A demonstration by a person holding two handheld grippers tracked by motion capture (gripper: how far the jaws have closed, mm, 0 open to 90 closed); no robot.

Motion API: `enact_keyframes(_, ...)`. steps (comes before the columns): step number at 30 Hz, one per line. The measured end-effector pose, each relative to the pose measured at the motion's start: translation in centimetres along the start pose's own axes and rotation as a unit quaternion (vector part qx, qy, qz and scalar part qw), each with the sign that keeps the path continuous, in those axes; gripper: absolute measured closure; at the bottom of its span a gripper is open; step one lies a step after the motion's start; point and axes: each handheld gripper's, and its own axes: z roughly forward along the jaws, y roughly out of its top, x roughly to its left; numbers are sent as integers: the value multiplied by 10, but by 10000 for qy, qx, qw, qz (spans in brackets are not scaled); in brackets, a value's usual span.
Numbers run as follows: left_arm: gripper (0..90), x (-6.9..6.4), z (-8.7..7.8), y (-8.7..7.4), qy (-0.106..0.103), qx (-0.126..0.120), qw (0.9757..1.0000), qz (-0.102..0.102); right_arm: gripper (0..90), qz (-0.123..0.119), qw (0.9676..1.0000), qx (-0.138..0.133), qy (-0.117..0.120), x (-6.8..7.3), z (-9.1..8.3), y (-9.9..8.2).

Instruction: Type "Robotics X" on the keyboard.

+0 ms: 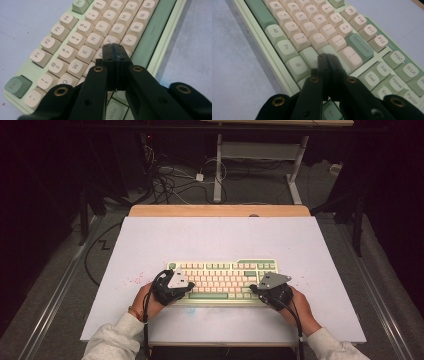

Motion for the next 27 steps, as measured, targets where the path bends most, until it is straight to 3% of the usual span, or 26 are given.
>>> enact_keyframes(22,859,-1,0,-1,1,79,9999,68,900,-26,10000,-16,-9,0,0,0)
enact_keyframes(23,878,0,2,-2,12,155,9999,56,900,-31,10000,-15,-11,0,0,0)
enact_keyframes(25,880,2,4,-3,-63,50,9999,-104,900,-28,10000,-1,-22,1,0,0)
enact_keyframes(27,880,1,3,-1,47,132,9999,5,900,-47,10000,-2,-30,1,0,0)
